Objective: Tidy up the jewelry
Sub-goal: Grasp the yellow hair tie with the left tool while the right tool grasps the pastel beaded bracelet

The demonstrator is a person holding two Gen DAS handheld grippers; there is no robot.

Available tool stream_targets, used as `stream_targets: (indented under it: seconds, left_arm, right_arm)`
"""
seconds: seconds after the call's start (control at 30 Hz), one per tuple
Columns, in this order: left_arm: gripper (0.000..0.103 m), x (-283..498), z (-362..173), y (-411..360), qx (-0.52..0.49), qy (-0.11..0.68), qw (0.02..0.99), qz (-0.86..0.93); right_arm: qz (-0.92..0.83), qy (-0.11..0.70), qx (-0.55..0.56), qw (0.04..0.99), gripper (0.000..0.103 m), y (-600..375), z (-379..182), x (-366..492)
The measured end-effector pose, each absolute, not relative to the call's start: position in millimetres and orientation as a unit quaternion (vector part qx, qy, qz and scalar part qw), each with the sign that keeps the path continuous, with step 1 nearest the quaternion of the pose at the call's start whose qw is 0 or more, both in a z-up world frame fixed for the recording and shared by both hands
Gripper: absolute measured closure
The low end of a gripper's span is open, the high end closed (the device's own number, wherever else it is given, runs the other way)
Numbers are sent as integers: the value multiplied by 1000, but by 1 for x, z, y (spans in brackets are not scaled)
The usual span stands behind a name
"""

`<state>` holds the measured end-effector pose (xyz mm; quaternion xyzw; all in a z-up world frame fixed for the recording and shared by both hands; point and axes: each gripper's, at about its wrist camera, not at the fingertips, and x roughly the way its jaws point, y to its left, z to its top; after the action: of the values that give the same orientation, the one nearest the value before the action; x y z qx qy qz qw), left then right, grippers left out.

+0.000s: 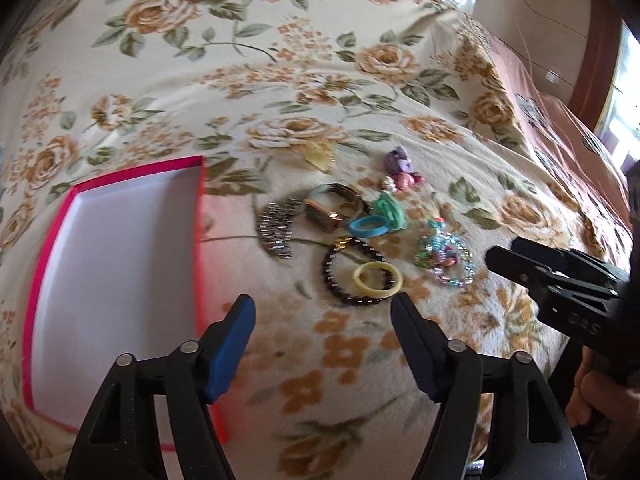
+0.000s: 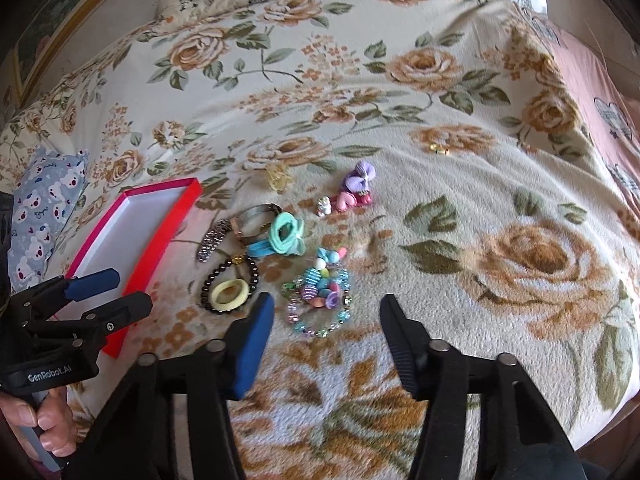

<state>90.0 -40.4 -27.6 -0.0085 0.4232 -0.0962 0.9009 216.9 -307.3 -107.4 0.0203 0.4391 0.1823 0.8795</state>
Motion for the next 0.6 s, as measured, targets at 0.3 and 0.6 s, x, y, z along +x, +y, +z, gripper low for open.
stream_targets:
  seconds: [0.3,0.6]
  left_arm:
    - [41,123,-50,-66,23,449,882,-142]
    - [75,155,-71,-81,39,462,873,-152]
  right_arm:
    - [190,478,34,857,72,-307,-134,239]
    - [191,491,29,849,91,-305,-147,249]
